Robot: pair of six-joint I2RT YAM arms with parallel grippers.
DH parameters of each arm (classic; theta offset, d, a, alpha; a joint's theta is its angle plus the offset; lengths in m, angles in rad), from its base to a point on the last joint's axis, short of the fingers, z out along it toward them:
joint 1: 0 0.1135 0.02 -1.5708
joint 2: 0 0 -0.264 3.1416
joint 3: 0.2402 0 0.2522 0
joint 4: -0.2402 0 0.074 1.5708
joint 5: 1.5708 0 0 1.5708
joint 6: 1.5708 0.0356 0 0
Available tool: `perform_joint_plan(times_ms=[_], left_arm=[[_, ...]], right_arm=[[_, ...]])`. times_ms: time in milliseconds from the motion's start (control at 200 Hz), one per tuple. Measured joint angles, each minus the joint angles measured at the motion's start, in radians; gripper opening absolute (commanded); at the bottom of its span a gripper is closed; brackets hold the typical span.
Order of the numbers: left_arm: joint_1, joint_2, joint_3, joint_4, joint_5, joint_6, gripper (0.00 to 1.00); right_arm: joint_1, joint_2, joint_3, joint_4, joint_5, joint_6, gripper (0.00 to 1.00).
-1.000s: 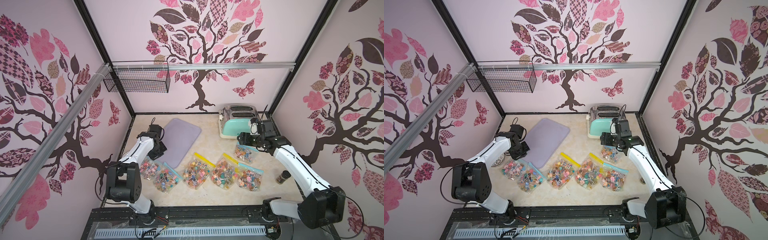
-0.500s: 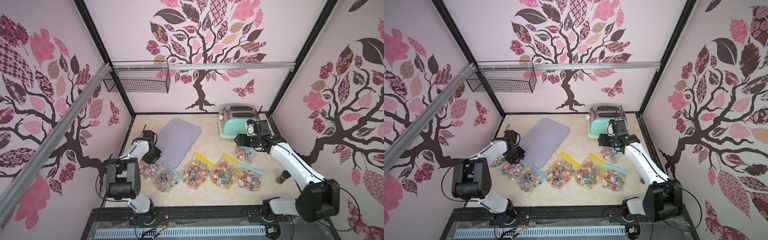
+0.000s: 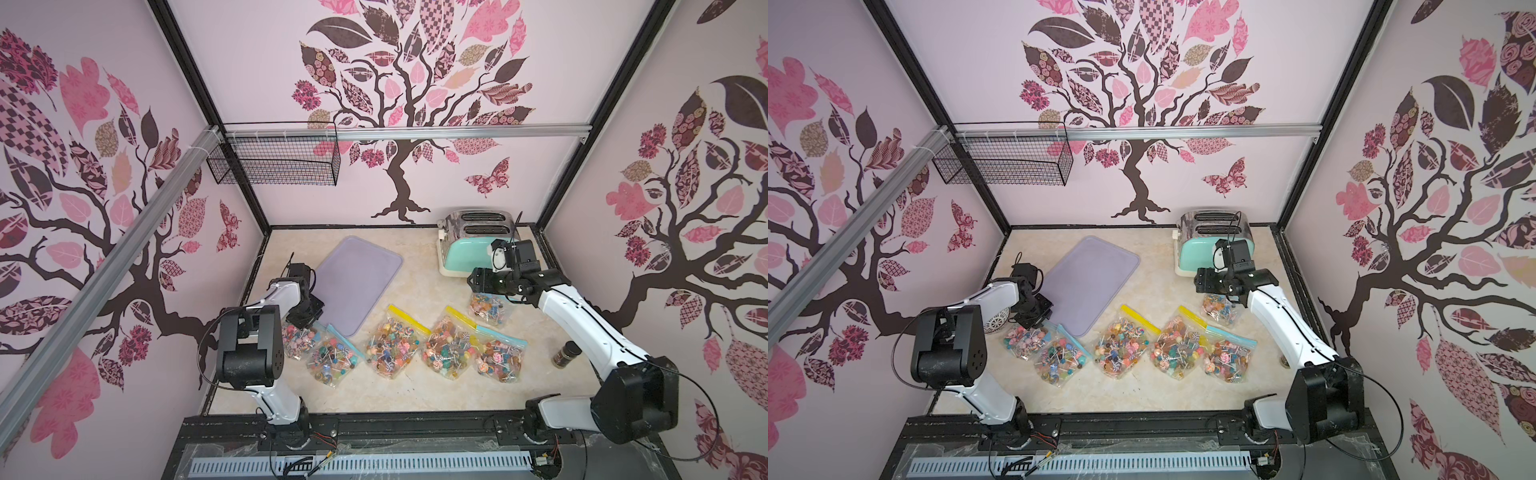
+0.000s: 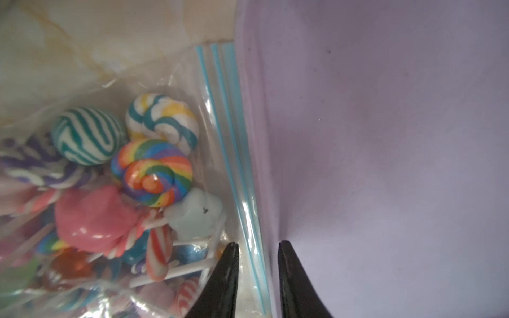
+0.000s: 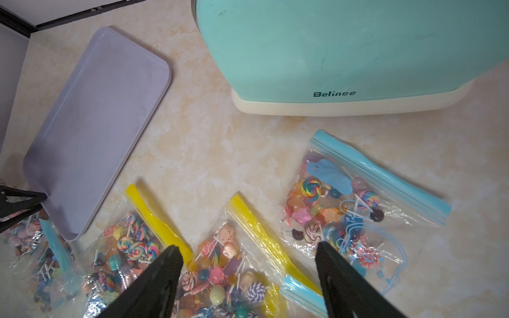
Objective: Pour candies out of the ziploc bag
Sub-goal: Adjust the tray at the center of the board.
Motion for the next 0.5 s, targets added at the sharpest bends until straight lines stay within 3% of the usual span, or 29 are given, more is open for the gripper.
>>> perform_joint_plan(times_ms=[330, 500], left_arm=[[0.001, 0.024, 0.006, 0.032, 0.003, 0.005, 0.12], [0.008, 0.056, 0.047, 0.032, 0.010, 0.017, 0.00]], right_arm=[[0.000, 0.018, 0.000, 0.000, 0.001, -0.004, 0.79], [0.003, 0.020, 0.000, 0.000, 0.001, -0.004, 0.79]])
